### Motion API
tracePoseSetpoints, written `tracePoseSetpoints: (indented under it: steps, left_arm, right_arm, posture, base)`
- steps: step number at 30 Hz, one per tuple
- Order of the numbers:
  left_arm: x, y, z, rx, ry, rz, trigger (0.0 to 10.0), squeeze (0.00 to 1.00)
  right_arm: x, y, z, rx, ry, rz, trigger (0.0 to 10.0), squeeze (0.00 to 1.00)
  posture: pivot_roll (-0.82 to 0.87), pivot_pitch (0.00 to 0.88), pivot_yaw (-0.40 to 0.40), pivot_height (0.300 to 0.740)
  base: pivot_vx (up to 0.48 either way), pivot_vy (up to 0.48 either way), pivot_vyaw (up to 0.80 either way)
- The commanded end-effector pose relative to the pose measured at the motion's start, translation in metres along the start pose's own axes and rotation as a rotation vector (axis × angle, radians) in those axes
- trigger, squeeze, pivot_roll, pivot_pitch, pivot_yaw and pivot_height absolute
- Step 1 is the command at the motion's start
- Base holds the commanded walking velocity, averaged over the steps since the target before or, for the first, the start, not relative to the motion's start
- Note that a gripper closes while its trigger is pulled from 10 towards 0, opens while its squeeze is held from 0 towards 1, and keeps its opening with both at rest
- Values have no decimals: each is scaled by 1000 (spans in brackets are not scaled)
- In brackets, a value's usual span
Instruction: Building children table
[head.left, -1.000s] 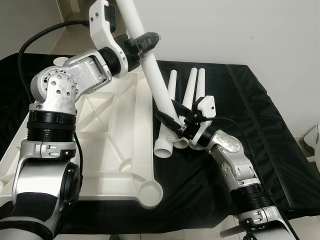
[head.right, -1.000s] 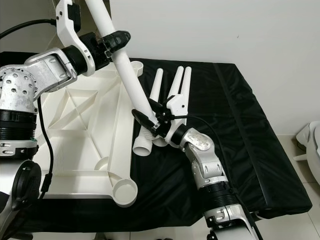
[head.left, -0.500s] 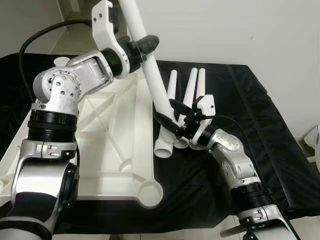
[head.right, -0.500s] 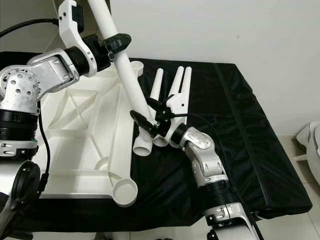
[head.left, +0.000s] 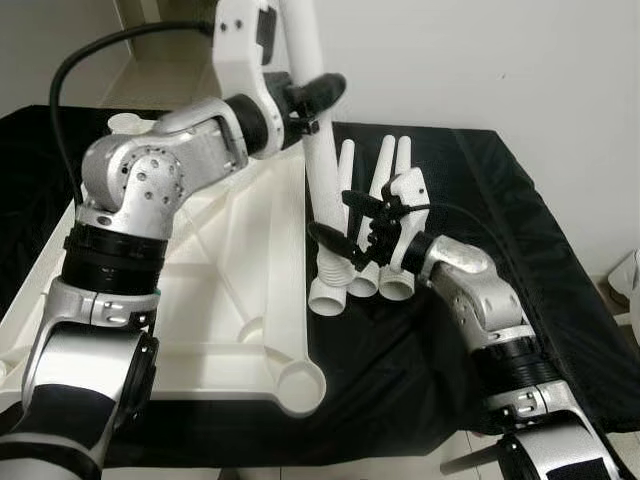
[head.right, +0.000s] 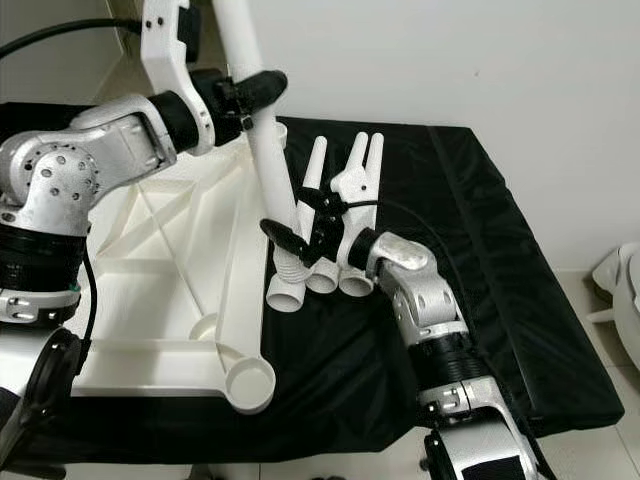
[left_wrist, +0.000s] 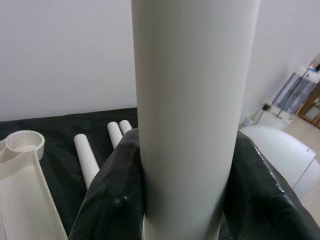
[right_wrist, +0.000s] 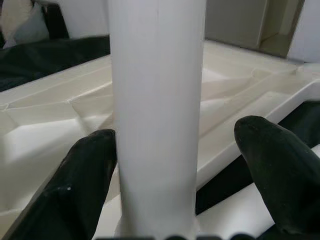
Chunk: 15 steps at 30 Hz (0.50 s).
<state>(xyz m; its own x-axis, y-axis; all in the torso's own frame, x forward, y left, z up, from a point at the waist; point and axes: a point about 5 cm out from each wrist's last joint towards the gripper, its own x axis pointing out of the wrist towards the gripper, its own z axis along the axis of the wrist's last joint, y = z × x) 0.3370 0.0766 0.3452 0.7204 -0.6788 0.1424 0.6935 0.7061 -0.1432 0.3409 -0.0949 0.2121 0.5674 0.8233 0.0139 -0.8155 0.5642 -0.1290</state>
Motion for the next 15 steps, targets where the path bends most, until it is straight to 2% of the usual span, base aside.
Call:
tracePoseSetpoints:
  steps: [1, 5, 15]
  left_arm:
    - [-2, -25, -1, 43, -7, -330, 10000, 0]
    - [-2, -29, 0, 52, -4, -343, 10000, 0]
    - [-2, -31, 2, 68, -10, -356, 10000, 0]
  right_arm:
    - [5, -1, 7, 6, 47, 47, 10000, 0]
    - [10, -4, 9, 3, 108, 67, 10000, 0]
    - [17, -6, 19, 9, 139, 88, 10000, 0]
  posture:
    - [23, 81, -67, 740]
    - [25, 80, -70, 740]
    - [26, 80, -75, 740]
  base:
    - [0, 0, 0]
    - [0, 0, 0]
    - [0, 0, 0]
